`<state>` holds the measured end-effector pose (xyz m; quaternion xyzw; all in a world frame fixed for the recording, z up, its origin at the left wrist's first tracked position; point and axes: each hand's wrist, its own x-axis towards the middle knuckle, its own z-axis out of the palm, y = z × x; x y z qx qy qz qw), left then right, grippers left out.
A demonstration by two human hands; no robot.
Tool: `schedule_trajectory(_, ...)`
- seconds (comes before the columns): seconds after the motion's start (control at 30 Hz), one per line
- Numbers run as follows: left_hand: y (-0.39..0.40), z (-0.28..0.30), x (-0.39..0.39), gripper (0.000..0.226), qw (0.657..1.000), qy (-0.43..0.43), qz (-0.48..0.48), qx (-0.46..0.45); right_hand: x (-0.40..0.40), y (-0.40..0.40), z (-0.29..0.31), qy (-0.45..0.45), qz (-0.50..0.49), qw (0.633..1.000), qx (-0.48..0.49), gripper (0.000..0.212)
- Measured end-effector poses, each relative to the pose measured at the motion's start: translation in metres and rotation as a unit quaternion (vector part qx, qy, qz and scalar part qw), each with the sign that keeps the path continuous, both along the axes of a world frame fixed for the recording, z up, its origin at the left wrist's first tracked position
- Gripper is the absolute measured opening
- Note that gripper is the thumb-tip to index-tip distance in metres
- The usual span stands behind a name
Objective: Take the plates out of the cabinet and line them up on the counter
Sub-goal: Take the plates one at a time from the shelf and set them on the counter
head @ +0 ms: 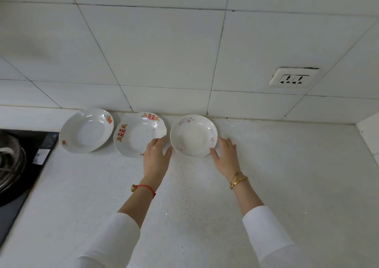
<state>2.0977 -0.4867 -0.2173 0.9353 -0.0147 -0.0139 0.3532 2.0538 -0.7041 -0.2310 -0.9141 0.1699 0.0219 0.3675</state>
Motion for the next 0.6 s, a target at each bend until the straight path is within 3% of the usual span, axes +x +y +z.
schedule_trajectory(0.27,0.033,0.046,-0.052,0.044,0.997,-0.067,-0.033,-0.008,-0.053,0.022,0.048,-0.088,0.034,0.996,-0.007,0.052)
schedule_trajectory(0.6,0.094,0.079,-0.141,0.04,0.989,-0.139,-0.054,0.004,-0.143,0.059,0.085,-0.127,0.039,0.991,-0.028,0.053)
